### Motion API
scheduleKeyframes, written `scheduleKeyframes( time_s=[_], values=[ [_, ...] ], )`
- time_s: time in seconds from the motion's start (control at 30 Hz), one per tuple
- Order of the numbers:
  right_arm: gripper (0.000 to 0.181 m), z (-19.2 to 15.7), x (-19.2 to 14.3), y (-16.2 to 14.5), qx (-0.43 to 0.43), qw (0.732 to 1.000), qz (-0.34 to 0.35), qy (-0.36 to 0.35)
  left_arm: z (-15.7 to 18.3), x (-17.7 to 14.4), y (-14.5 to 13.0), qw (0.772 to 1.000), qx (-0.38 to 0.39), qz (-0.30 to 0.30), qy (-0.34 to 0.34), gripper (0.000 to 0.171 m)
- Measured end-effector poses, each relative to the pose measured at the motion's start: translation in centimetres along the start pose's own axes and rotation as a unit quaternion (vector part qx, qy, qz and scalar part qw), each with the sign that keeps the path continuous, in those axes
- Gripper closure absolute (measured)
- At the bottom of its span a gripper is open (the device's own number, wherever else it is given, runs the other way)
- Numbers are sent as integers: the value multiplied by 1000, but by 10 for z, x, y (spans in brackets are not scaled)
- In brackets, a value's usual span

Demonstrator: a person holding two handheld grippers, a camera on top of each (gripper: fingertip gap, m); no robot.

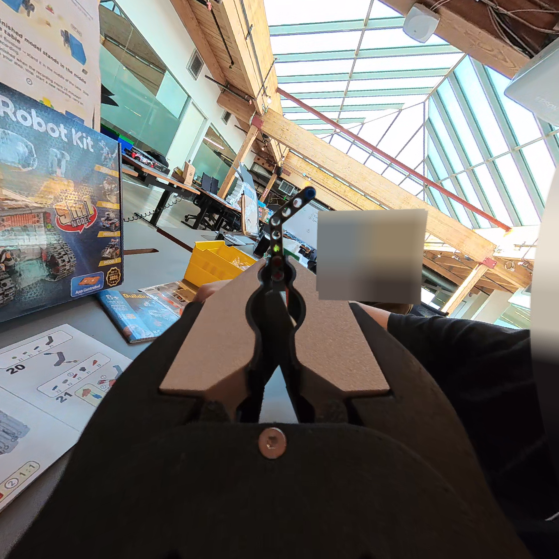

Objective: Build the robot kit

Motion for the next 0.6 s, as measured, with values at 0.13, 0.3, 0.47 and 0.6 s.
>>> scheduleKeyframes(
  time_s=[0.13, 0.3, 0.47, 0.6],
  values=[
    [173, -2, 1, 3, -7, 1000, 6, -2, -4, 1, -3, 1000, -5, -7, 5, 166],
    [174, -4, 1, 2, 37, 999, 22, -16, -5, 1, -3, 1000, -8, -7, 4, 166],
    [175, -21, -49, 14, 171, 907, 382, -44, 1, -1, 0, 1000, -16, 0, -15, 167],
    [175, -33, -134, -31, 301, 604, 738, 14, 16, 5, -3, 998, -27, -6, -59, 167]
  ],
)
Point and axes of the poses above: each gripper's, where its closed fingertips meet, x out along the fingers, y out of its top, z = x × y across the jaws, the point moved 3 cm from there along -x, back along the fingers, and after that the axes turned 7 degrees about y, right-handed, at the moved point
